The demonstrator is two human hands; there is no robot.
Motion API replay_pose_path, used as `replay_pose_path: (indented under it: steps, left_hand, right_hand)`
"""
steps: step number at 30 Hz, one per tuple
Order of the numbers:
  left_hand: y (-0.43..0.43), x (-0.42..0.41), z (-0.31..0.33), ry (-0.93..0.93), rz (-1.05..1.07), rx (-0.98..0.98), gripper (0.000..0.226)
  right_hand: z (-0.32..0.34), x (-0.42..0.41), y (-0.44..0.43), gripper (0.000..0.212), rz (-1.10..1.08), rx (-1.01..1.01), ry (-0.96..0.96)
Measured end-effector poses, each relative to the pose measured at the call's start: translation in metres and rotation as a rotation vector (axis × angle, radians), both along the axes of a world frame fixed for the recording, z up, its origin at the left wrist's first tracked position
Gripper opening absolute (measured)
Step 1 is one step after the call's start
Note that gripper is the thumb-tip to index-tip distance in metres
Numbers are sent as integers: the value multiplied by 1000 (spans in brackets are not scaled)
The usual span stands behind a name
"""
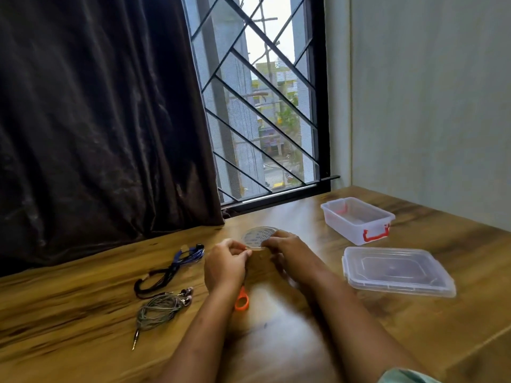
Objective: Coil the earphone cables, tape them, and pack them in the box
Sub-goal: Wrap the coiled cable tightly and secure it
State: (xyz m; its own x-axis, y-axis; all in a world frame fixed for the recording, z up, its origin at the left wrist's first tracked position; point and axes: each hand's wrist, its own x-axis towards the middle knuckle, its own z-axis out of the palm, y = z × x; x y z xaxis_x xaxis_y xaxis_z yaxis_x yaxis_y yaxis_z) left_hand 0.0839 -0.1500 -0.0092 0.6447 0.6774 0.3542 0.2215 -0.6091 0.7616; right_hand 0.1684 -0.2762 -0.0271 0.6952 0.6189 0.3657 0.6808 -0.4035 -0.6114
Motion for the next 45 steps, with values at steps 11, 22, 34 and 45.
replay_pose_path:
  steps: [11,22,34,45]
  left_hand:
    - [3,-3,-8,20,-106,167,7]
    - [-3,-34,6,50,-385,-60,11]
    - [62,-106,37,-97,-395,-253,8]
    - [115,-125,39,-37,-205,-253,5]
  right_hand:
    - [5,-7,0,36,15,-7,-176]
    - [-1,-14,6,38,-132,-22,-208]
    - [50,-83,55,25,104,300,30]
    - [39,-101,134,19,216,227,65]
